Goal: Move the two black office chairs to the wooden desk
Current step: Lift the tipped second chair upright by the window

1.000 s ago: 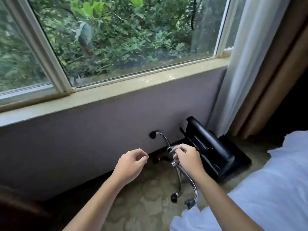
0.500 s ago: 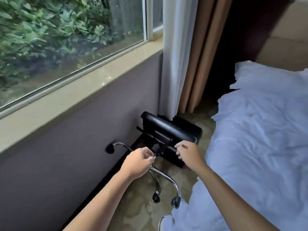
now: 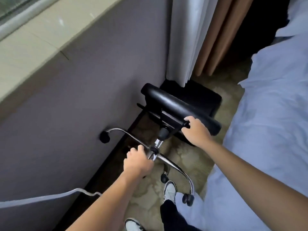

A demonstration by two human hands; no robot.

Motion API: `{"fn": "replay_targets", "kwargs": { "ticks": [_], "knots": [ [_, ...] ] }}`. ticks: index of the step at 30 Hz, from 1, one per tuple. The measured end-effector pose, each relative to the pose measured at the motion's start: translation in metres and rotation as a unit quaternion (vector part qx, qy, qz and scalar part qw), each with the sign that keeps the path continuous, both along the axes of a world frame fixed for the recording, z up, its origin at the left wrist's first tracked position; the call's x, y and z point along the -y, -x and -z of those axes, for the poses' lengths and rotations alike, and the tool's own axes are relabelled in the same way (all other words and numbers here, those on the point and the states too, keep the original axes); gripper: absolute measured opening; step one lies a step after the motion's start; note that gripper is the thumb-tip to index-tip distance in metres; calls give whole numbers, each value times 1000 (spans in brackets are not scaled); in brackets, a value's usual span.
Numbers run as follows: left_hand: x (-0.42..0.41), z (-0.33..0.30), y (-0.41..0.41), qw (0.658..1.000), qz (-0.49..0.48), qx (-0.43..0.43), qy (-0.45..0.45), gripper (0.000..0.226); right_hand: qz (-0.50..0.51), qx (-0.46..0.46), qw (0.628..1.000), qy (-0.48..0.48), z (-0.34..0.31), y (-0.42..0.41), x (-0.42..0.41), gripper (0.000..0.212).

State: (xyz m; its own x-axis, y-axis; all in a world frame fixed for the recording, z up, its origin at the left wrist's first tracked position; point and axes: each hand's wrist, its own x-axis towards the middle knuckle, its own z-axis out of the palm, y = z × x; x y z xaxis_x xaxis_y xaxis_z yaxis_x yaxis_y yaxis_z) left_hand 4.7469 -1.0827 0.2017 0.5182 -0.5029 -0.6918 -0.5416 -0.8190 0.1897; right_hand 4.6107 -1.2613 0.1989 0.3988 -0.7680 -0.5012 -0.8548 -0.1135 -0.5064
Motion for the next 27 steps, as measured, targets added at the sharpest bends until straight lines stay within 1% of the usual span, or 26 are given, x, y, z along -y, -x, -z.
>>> {"fn": "replay_targets", "kwargs": {
  "ticks": [4, 7, 9, 10, 11, 13, 16, 18, 22, 27],
  "knots": [
    [28, 68, -5, 995, 62, 19, -72, 59, -10, -44, 998, 32, 55, -3, 29, 54],
    [35, 115, -8, 992, 69, 1, -110, 52, -57, -74, 993, 66, 93, -16, 43, 64],
    [35, 139, -3, 996, 23, -12, -90, 42, -119, -124, 980, 103, 118, -29, 55, 76],
    [33, 145, -1, 998, 0, -3, -67, 39, -139, -148, 972, 117, 127, -37, 64, 83],
    [32, 152, 2, 999, -15, 7, -49, 36, -147, -169, 967, 123, 139, -43, 74, 89],
    [32, 154, 4, 999, -14, 20, -27, 34, -145, -200, 959, 140, 157, -53, 97, 100],
    [29, 154, 4, 1000, -19, 1, -14, 35, -131, -232, 958, 103, 178, -67, 129, 113],
    [26, 159, 5, 1000, -17, -5, -7, 33, -103, -228, 964, 92, 188, -68, 137, 114],
    [25, 164, 3, 1000, -13, 8, -22, 28, -90, -220, 962, 137, 199, -74, 135, 101],
    [25, 165, 3, 1000, -22, -11, -9, 29, -87, -232, 954, 168, 201, -70, 131, 95]
  ]
}}
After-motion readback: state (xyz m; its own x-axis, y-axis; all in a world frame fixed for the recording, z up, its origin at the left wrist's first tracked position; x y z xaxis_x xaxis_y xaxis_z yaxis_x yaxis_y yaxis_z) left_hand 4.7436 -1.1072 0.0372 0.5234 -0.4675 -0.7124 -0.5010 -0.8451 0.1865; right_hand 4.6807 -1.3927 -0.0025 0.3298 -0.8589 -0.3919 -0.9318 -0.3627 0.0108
